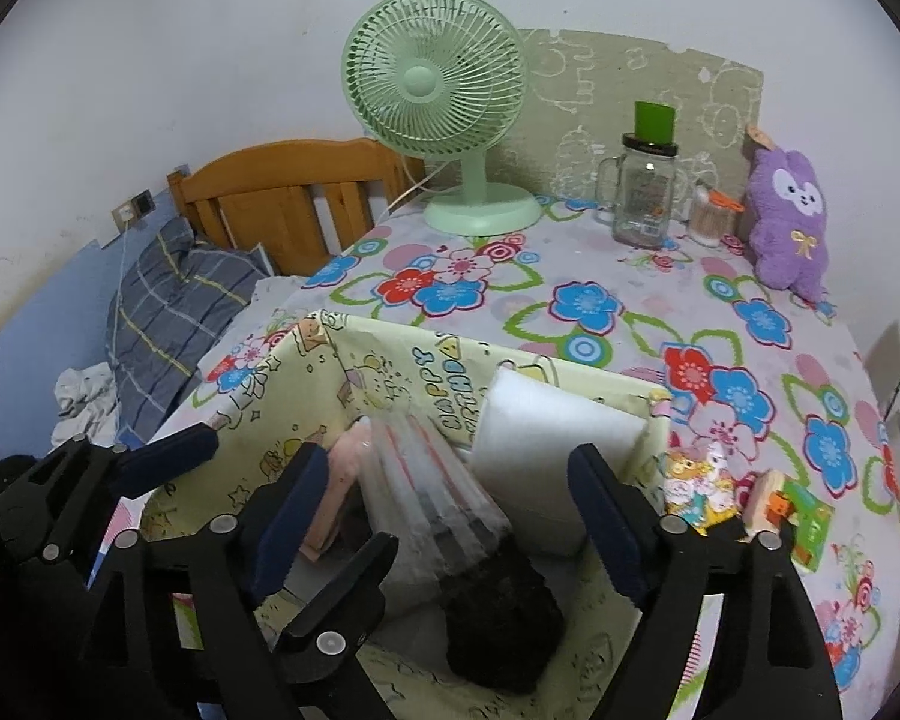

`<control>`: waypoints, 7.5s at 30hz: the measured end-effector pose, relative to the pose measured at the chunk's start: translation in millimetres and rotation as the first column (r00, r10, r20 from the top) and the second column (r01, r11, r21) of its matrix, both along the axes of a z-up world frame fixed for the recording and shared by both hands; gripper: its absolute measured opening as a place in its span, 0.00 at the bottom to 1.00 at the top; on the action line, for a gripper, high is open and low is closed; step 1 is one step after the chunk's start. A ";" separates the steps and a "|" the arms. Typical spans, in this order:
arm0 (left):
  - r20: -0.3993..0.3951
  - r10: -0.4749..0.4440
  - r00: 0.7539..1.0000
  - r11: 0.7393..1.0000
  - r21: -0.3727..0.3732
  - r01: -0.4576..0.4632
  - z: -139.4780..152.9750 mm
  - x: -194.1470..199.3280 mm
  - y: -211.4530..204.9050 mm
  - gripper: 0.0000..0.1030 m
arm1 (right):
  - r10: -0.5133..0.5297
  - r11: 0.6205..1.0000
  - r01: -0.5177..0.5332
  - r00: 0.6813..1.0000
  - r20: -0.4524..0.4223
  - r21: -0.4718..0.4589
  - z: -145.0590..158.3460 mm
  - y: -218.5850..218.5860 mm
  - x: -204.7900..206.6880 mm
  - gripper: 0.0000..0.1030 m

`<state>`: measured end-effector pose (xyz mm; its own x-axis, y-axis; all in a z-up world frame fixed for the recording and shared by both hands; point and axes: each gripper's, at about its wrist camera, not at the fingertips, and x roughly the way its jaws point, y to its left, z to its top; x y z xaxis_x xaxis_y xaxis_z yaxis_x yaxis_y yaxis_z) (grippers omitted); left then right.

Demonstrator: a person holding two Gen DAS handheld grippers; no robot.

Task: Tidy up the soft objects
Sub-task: 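Lower the packet and straw bag into the box and open both tools, then withdraw both open tools from the box toward the snack boxes, then reach the right tool to the green-and-orange snack box and grasp it, then grasp the yellow cartoon snack box with the left tool while the right tool holds the green box, then lift the yellow box with the left tool while the right tool carries the green box toward the fabric box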

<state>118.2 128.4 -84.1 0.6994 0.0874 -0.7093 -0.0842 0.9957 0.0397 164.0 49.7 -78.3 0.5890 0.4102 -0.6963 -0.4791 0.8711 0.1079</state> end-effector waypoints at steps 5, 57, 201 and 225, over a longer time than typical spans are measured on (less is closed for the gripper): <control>0.011 -0.006 1.000 1.000 0.017 0.005 4.4 -8.5 -9.8 0.96 | -0.022 1.000 0.022 1.000 0.003 -0.003 3.9 -10.5 -7.9 0.86; 0.141 -0.113 0.984 0.994 0.007 0.113 49.1 -59.4 -117.5 0.97 | -0.214 0.976 0.215 0.956 0.202 0.019 59.8 -136.3 -78.8 1.00; -0.124 0.038 0.991 0.999 0.016 -0.037 -79.4 90.4 -192.0 0.64 | -0.183 0.983 0.173 0.968 -0.171 -0.068 -98.2 -223.0 99.2 0.82; -0.135 0.082 0.988 0.996 -0.032 -0.087 -68.2 112.8 -195.7 0.77 | -0.259 0.966 0.254 0.955 -0.147 -0.054 -75.9 -237.3 109.3 0.63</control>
